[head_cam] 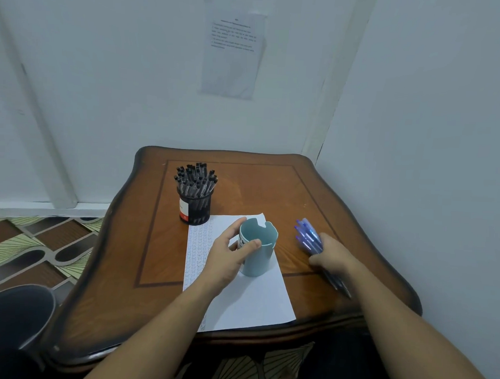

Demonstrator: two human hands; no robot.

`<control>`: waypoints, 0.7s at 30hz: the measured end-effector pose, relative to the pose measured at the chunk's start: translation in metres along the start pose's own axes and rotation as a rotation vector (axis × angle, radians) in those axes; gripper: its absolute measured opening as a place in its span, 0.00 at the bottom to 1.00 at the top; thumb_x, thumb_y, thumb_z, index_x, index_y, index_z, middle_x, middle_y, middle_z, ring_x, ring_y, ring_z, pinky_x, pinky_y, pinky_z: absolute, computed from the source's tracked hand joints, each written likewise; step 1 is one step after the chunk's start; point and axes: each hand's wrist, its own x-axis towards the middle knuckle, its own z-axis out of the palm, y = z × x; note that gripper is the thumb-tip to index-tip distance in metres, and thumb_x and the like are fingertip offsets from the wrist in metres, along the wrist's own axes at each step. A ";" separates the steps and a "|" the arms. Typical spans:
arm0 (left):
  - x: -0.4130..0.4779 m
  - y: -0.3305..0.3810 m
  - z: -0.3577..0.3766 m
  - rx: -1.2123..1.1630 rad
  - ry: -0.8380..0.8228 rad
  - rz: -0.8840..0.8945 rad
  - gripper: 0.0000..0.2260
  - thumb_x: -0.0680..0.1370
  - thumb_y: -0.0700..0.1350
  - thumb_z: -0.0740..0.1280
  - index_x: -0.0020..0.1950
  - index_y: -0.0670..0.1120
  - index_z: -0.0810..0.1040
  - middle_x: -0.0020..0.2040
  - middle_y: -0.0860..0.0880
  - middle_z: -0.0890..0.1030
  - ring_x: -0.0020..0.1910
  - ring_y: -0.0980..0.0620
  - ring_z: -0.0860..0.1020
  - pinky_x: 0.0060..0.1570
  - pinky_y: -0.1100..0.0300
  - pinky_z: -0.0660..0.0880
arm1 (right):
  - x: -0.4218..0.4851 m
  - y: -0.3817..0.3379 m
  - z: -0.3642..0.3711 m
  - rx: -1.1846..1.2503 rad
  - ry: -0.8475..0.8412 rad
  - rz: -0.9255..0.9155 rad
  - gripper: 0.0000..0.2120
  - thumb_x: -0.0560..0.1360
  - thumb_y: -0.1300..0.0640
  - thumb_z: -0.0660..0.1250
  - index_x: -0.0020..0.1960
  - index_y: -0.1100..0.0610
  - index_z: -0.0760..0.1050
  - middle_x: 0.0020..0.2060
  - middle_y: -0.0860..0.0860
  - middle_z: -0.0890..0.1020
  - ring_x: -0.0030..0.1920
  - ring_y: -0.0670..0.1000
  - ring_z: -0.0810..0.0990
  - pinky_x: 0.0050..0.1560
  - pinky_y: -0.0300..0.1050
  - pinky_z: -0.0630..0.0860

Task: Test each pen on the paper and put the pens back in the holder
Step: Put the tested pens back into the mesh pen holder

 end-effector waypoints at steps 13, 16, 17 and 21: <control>0.002 0.002 -0.001 -0.007 -0.013 -0.034 0.25 0.75 0.44 0.72 0.70 0.55 0.70 0.61 0.61 0.73 0.52 0.61 0.74 0.37 0.73 0.74 | -0.011 -0.130 -0.017 1.151 0.316 -0.238 0.19 0.77 0.68 0.66 0.63 0.54 0.68 0.48 0.51 0.79 0.48 0.51 0.80 0.51 0.49 0.78; 0.002 0.002 -0.002 -0.027 -0.027 -0.043 0.25 0.75 0.44 0.72 0.70 0.55 0.70 0.62 0.60 0.74 0.55 0.58 0.74 0.38 0.74 0.75 | -0.016 -0.148 0.004 1.089 0.339 -0.316 0.19 0.76 0.69 0.66 0.60 0.52 0.68 0.46 0.48 0.79 0.44 0.46 0.80 0.45 0.43 0.77; 0.002 0.002 -0.002 -0.031 -0.028 -0.042 0.25 0.75 0.44 0.72 0.70 0.54 0.70 0.62 0.59 0.74 0.57 0.57 0.74 0.38 0.73 0.75 | -0.018 -0.149 0.012 1.041 0.340 -0.331 0.20 0.75 0.69 0.66 0.60 0.51 0.67 0.46 0.47 0.79 0.44 0.45 0.80 0.43 0.40 0.76; 0.002 0.002 -0.002 -0.028 -0.032 -0.027 0.24 0.76 0.43 0.71 0.70 0.54 0.70 0.57 0.63 0.75 0.53 0.60 0.75 0.38 0.75 0.74 | -0.019 -0.139 0.040 0.883 0.366 -0.356 0.23 0.73 0.68 0.67 0.62 0.50 0.67 0.46 0.47 0.79 0.45 0.46 0.80 0.47 0.43 0.80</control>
